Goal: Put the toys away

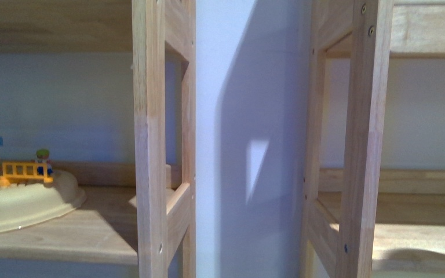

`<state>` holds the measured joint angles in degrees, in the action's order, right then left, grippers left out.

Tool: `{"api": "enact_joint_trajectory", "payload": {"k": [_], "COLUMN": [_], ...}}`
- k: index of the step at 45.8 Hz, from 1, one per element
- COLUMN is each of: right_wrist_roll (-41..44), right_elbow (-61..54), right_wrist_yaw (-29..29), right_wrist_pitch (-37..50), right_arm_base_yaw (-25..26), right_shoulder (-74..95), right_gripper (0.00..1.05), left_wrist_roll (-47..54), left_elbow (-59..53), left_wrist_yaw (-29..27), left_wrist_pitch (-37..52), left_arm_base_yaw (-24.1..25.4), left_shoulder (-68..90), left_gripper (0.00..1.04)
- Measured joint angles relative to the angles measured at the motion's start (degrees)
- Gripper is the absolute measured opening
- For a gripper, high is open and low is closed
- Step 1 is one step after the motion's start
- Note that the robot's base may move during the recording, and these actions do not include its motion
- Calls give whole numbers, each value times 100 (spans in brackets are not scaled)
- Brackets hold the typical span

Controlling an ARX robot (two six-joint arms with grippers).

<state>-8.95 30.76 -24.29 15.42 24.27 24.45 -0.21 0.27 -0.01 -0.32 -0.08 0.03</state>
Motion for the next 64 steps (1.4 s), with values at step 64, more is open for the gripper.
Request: {"api": "enact_joint_trajectory", "payload": {"k": [64], "right_wrist_roll": [468], "right_elbow": [7589], "right_wrist_yaw": [787], "right_wrist_pitch": [-2310], "right_arm_base_yaw": [-1257], "right_shoulder": [5729], "right_gripper": [9], "left_wrist_roll": [0], "left_elbow": [0], "left_wrist_yaw": [-2], "left_wrist_pitch": [0], "left_arm_base_yaw": [0], "left_shoulder": [0], "left_gripper": [98]}}
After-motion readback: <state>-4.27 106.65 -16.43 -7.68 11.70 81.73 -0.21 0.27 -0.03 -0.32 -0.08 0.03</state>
